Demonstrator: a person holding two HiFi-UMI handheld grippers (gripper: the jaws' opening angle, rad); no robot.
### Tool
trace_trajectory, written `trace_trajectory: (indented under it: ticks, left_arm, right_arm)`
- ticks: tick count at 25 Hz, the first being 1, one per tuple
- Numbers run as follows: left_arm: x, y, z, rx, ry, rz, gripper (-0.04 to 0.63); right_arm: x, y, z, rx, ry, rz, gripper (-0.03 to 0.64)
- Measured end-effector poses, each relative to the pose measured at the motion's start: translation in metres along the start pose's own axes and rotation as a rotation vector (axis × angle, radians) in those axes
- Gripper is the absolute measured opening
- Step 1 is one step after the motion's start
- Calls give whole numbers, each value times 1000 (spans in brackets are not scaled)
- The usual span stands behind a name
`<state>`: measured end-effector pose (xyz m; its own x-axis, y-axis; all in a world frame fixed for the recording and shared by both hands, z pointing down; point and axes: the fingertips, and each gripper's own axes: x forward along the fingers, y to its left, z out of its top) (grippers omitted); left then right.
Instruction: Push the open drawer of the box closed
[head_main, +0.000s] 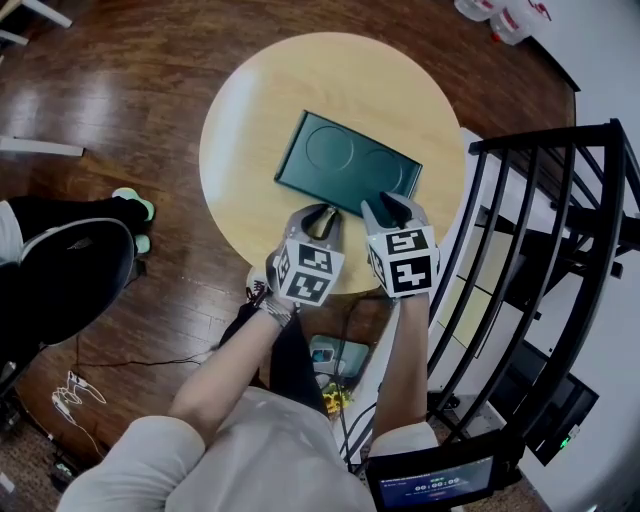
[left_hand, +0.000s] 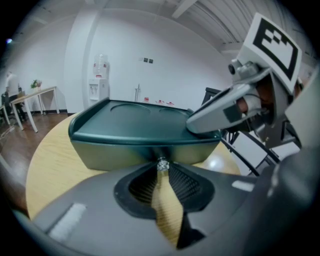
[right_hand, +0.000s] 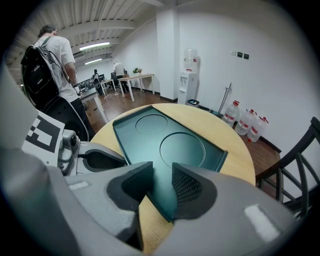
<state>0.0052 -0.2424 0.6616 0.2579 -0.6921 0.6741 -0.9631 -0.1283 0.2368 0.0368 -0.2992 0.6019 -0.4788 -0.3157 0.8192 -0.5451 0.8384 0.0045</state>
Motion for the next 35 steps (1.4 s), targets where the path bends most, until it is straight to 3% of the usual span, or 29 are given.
trace_trajectory:
  ticks: [19,25,30,35]
  left_arm:
    - [-1,-4,7,-35,-2,-12,80]
    - [1,-3,5,-13,-8,-6,87]
    - [-10,6,-7,-14,29,-13,121]
    - [-45,25,-2,-22,0,10,120]
  right_arm:
    - [-6,-2,2,-16,3,5,124]
    - [-4,-3,1,-1,2,3,124]
    - [-5,-7,1,21,-97,-58,126]
    - [-27,6,4,74,-198,-89,126]
